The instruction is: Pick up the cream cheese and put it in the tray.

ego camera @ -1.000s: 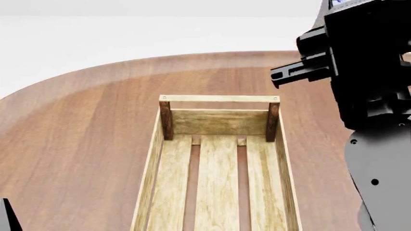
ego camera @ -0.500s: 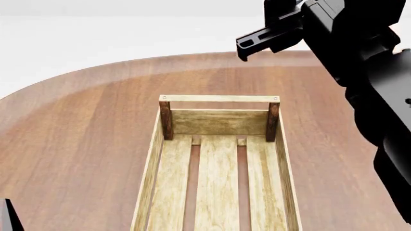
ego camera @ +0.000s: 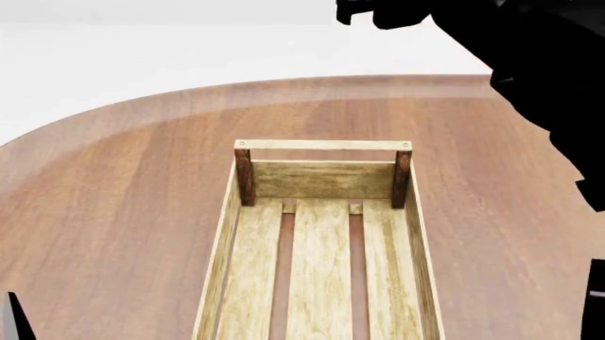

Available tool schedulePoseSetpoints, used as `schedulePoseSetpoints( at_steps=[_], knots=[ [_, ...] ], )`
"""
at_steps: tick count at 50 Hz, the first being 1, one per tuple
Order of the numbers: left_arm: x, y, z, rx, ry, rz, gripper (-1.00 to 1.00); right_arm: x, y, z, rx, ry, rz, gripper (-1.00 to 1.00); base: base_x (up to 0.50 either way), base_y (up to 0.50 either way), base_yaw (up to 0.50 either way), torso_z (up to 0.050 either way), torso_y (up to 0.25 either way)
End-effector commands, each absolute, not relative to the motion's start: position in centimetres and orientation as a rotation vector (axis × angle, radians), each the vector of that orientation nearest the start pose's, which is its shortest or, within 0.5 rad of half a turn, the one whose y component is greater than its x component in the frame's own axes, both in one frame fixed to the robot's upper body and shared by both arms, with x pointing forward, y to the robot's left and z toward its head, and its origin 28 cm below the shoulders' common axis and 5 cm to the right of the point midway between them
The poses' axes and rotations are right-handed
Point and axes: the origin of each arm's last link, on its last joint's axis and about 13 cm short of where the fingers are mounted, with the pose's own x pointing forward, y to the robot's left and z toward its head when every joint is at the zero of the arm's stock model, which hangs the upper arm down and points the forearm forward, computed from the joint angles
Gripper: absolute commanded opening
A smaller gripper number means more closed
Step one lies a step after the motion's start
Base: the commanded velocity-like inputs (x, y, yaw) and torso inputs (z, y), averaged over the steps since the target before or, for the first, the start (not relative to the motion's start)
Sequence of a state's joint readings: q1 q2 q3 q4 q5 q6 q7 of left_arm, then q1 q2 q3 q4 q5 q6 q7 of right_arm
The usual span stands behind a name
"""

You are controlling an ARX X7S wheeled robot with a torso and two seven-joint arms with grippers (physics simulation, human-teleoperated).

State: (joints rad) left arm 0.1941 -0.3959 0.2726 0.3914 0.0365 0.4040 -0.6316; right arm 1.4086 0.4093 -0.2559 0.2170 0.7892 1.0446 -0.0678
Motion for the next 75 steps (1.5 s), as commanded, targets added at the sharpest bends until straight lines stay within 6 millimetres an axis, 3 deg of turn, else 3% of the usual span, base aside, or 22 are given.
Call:
schedulePoseSetpoints(
  at_steps=[1,6,20,32,65,75],
  knots=[
    [15.7,21.6,8.0,0.076,-0.593,0.179,1.0,36.1,-14.2,35.8,0.085,0.057,0.414,-1.0,0.0,0.0,0.0,0.0,0.0],
    [15.8,21.6,8.0,0.079,-0.594,0.184,1.0,36.5,-13.9,34.9,0.064,0.109,0.416,-1.0,0.0,0.0,0.0,0.003,0.002],
    [15.8,21.6,8.0,0.077,-0.592,0.191,1.0,34.7,-12.6,33.4,-0.07,0.265,0.584,-1.0,0.0,0.0,0.0,0.0,0.0],
    [15.9,21.7,8.0,0.076,-0.586,0.198,1.0,34.8,-12.5,31.6,-0.115,0.341,0.634,-1.0,0.0,0.0,0.0,0.0,0.001],
    [15.9,21.7,8.0,0.077,-0.585,0.203,1.0,34.7,-12.7,27.8,-0.208,0.481,0.647,-1.0,0.0,0.0,0.0,0.0,0.001],
    [15.9,21.7,8.0,0.086,-0.586,0.204,1.0,34.4,-12.6,27.9,-0.225,0.482,0.648,-1.0,0.0,0.0,0.0,0.0,0.0]
  ],
)
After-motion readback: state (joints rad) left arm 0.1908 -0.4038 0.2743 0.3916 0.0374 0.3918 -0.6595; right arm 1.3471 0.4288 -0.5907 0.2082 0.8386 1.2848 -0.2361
